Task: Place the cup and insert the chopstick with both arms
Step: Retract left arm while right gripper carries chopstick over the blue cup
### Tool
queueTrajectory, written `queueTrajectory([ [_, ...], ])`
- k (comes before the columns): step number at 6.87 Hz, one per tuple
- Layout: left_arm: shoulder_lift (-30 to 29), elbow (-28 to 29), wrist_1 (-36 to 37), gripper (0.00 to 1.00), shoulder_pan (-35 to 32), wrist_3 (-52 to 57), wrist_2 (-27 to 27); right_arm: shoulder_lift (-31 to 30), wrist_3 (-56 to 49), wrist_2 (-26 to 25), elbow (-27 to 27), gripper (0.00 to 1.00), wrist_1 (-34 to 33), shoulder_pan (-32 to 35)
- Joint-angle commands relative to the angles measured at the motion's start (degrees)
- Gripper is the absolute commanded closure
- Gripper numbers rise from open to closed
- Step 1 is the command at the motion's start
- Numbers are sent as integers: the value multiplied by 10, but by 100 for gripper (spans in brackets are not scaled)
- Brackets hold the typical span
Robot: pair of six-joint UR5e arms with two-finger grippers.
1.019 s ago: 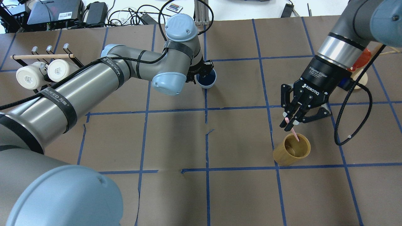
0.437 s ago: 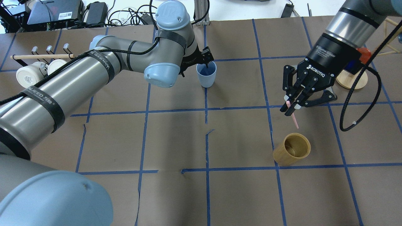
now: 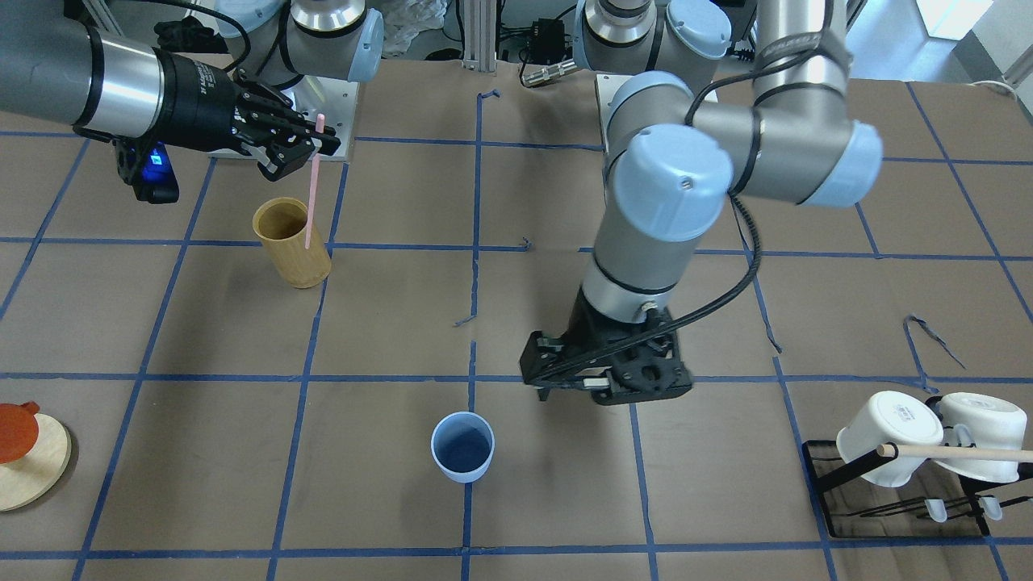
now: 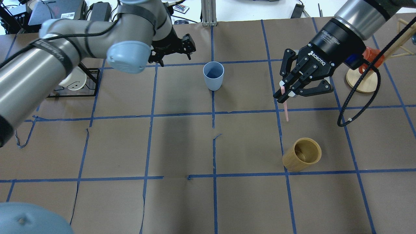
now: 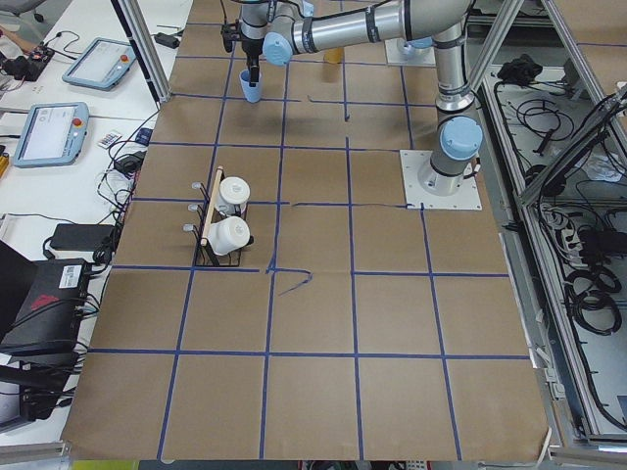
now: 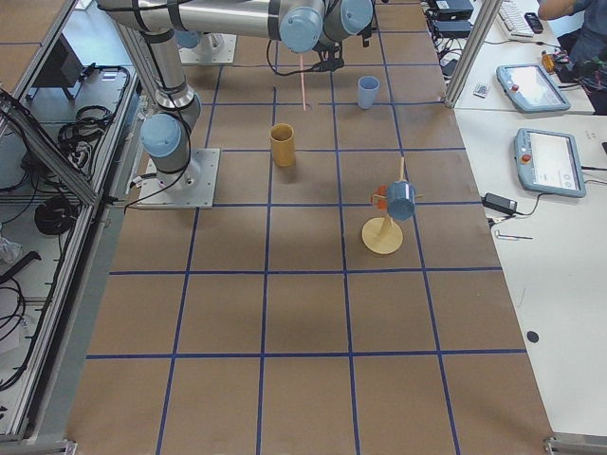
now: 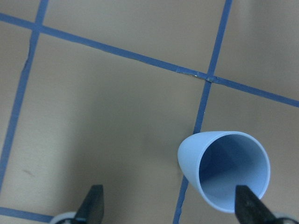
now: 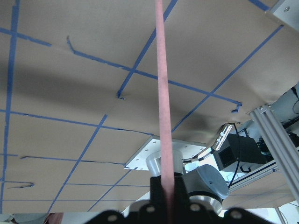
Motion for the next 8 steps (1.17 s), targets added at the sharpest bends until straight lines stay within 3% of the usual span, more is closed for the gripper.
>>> queueTrajectory([
  [1, 85, 26, -171, 0, 93, 169, 18, 20, 18, 117, -4, 99, -33, 0],
  [3, 129, 14, -219, 0, 137, 224, 30, 45, 30, 196, -3, 99, -100, 5],
  [5, 175, -21, -221, 0, 132, 216, 24, 77, 74, 282, -3, 99, -170, 14],
  [7, 194, -34, -221, 0, 132, 216, 23, 124, 226, 303, -2, 99, -353, 53],
  [8, 194, -34, -221, 0, 132, 216, 22, 149, 264, 298, 1, 99, -414, 69],
])
